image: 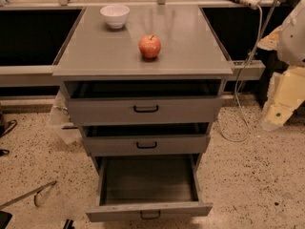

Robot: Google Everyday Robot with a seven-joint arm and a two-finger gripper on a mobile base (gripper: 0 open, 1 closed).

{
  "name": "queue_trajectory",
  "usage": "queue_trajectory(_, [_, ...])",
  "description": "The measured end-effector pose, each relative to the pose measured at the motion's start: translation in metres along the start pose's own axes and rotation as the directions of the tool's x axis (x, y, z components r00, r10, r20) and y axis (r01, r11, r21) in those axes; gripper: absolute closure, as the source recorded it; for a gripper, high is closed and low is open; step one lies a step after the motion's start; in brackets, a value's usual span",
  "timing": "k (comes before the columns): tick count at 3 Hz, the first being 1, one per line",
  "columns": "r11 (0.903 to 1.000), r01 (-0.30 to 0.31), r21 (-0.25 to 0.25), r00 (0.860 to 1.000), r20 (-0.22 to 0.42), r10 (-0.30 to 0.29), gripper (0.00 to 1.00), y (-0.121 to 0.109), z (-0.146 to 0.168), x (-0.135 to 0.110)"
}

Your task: Close bottom drawer

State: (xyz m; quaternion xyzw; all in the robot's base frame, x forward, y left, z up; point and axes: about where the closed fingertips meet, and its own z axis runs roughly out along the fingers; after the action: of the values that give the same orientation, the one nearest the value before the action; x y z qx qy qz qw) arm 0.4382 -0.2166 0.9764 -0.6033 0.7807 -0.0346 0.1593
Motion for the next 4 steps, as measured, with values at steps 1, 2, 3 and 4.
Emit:
queue_trajectory(1, [1.0,0.0,0.0,1.0,0.0,0.0,0.0,0.0,0.0,0.0])
queue_trajectory(2, [0.9999,-0.016,-0.001,1.0,0.02,0.016,0.0,0.009,0.029,0.003])
queue_trajectory(3, [0.9978,-0.066,-0.004,0.997,0.034,0.066,0.0,0.032,0.088,0.016])
queue_trajectory(4, [0.9934,-0.111,-0.028,0.993,0.028,0.112,0.19,0.06,0.161,0.044])
